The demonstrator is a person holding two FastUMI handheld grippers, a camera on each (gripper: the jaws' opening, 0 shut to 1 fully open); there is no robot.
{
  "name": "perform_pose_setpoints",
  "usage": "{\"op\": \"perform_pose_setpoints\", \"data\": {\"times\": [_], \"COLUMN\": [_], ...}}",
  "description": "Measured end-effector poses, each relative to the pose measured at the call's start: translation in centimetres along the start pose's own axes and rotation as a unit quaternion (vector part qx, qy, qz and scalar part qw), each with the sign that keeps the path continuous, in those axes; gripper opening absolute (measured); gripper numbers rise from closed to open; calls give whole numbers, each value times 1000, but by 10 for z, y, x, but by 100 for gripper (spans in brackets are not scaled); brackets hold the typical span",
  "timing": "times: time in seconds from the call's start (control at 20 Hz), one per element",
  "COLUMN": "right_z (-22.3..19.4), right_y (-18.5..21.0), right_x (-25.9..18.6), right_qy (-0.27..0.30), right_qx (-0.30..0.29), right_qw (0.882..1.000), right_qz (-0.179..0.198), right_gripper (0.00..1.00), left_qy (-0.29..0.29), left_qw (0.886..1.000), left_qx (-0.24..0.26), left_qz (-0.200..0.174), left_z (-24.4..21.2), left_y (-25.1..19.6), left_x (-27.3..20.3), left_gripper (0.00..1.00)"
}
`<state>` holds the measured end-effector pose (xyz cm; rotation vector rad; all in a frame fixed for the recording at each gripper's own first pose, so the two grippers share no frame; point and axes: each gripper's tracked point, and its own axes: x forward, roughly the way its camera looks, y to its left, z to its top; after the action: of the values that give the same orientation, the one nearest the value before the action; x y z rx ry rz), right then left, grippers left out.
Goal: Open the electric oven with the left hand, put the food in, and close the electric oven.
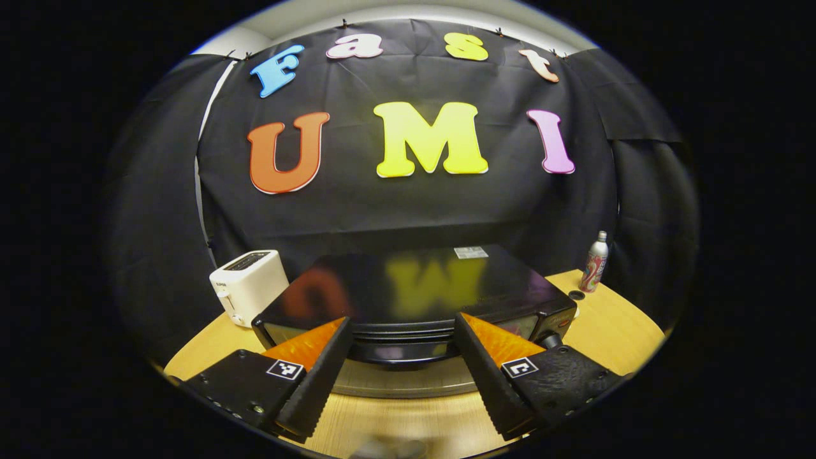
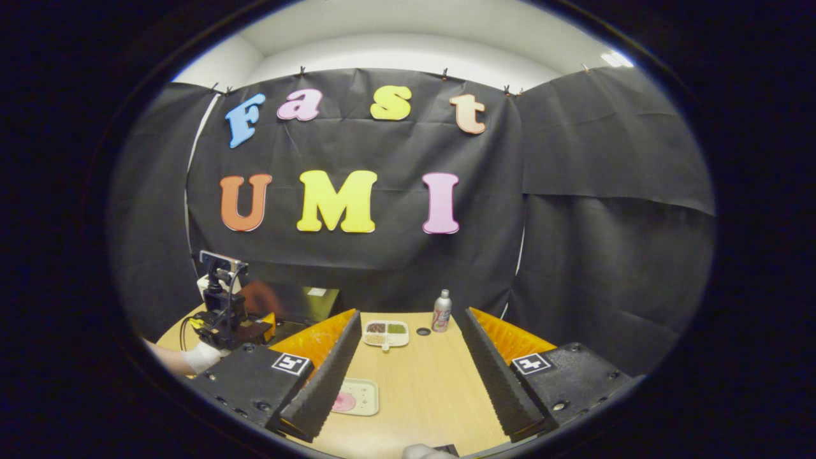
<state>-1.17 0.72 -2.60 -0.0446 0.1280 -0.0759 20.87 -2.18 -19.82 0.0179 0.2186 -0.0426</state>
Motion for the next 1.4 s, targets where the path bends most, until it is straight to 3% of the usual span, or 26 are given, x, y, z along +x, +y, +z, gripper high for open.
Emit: {"op": "perform_pose_setpoints", "data": {"times": [0.7,1.4], "right_z": [-16,-31], "right_y": [14,34], "right_x": [3,-8], "right_qy": [15,28], "right_qx": [4,0], "right_qw": [1000,998], "right_qz": [20,57], "right_gripper": [100,97], "left_qy": [21,79], "left_qw": [1000,997], "left_qx": [-4,-2], "left_qz": [-9,-20], "left_z": [-21,-109], "left_y": [-1,-6], "left_x": [-41,-108], "left_gripper": [97,97]}}
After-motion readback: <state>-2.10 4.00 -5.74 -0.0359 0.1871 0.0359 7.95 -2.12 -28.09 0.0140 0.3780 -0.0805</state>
